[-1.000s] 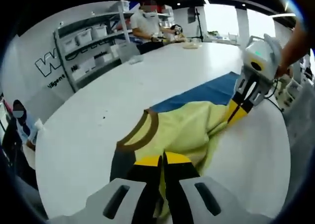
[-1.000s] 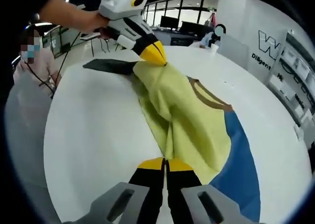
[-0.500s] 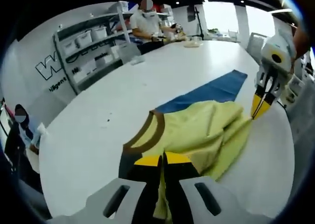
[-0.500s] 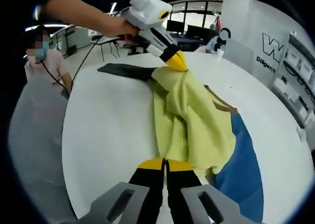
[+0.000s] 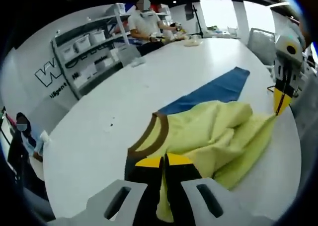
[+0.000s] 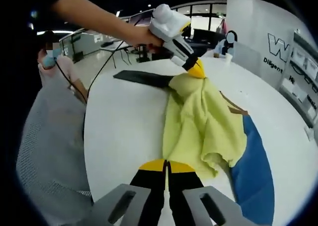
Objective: Fold the garment on the visible template until the final outline fits inside the template.
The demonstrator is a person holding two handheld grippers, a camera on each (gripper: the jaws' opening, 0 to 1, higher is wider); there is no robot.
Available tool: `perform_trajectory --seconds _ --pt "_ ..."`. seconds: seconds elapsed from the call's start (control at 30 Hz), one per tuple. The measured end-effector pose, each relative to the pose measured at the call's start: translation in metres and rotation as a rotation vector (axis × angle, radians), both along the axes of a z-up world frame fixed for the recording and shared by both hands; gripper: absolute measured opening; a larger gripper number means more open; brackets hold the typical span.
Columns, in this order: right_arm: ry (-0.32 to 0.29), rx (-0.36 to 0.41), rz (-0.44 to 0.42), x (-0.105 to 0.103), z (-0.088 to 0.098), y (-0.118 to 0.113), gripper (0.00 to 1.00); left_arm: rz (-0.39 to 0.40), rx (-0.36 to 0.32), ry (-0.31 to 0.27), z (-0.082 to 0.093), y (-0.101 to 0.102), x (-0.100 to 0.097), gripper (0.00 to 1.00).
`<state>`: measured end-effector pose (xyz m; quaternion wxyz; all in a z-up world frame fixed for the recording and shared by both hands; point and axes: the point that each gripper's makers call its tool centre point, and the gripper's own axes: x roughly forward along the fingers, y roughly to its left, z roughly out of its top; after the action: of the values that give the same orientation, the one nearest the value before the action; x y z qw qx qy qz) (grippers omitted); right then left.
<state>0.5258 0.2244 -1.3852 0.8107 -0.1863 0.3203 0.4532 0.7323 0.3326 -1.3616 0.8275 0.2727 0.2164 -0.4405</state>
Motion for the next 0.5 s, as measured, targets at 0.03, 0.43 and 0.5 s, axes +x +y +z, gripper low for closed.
perform_trajectory --seconds 0.03,0.43,0.5 --pt "0.003 0.003 0.011 -0.005 0.001 0.002 0.0 -0.001 0.001 -0.002 0.0 0.0 0.0 0.09" --pt "0.036 0.031 0.046 -0.028 0.007 0.005 0.0 -0.023 0.019 -0.024 -0.001 0.0 0.002 0.09" --pt "0.04 0.031 0.041 -0.028 0.006 0.004 0.0 -0.028 0.025 -0.031 -0.002 0.0 0.001 0.09"
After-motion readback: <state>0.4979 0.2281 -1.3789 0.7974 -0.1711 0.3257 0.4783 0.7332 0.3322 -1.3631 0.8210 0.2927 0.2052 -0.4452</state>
